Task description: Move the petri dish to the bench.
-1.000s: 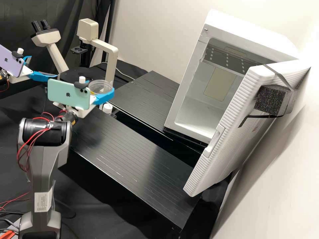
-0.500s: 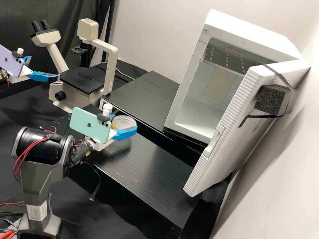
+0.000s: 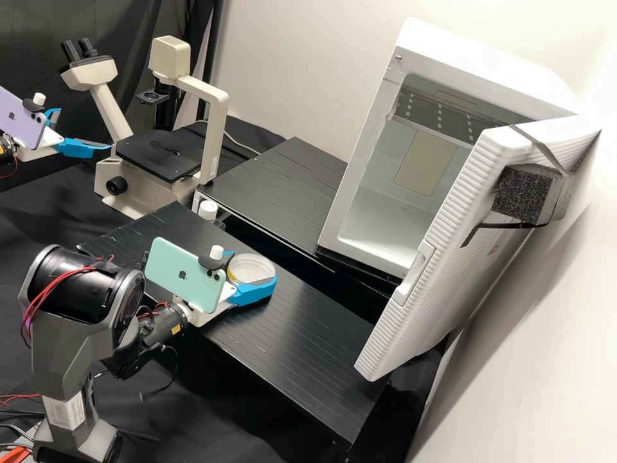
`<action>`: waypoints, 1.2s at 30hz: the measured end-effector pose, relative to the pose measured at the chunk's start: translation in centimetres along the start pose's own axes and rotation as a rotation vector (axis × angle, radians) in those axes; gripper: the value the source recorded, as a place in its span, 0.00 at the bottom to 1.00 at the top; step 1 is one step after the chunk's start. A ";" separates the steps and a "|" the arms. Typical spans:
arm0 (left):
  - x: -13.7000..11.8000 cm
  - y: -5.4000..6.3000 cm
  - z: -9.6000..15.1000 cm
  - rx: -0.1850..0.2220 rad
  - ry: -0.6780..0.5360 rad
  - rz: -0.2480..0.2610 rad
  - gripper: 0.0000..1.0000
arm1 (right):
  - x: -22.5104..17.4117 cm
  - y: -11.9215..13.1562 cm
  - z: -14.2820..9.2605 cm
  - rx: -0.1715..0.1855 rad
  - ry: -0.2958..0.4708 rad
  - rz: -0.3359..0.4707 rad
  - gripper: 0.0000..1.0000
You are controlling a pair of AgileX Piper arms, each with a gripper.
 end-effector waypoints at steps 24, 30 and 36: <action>0.0 0.0 0.0 0.000 0.000 0.000 1.00 | -1.4 0.7 0.4 0.023 -0.004 0.019 1.00; 0.0 0.0 0.0 0.000 0.000 0.000 1.00 | -2.5 1.7 0.4 0.023 0.003 0.061 1.00; 0.0 0.0 0.0 0.000 0.000 0.000 1.00 | -3.7 3.1 0.2 0.024 0.020 0.133 1.00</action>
